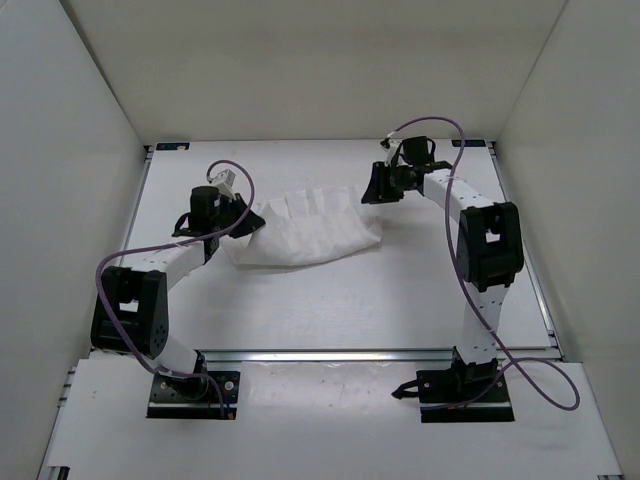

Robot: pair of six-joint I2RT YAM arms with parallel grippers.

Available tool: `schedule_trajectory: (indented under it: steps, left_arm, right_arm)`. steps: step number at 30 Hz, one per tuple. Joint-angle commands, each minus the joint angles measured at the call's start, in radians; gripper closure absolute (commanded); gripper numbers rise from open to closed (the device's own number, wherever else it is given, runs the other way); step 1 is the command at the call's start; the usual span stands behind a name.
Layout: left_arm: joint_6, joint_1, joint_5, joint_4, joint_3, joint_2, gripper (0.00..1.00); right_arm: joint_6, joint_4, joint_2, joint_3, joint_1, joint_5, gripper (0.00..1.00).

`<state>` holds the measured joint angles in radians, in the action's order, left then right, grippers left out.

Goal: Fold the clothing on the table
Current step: Fold the skirt

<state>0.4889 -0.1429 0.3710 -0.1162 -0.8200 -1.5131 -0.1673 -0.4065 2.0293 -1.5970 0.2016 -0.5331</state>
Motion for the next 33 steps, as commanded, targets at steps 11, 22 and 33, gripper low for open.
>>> schedule_trajectory:
  steps: [11,22,33]
  left_arm:
    - [-0.012,0.003,0.003,-0.014,0.05,-0.005,1.0]
    - [-0.029,0.011,0.017,0.009,0.033,-0.016,1.0]
    - [-0.029,0.011,0.017,0.004,0.035,-0.022,1.0]
  right_arm:
    - [0.018,0.006,0.109,-0.081,0.032,-0.12,0.29]
    - [0.017,-0.037,0.226,-0.218,0.067,-0.107,0.3]
    - [0.028,-0.046,0.227,-0.158,0.073,-0.096,0.53]
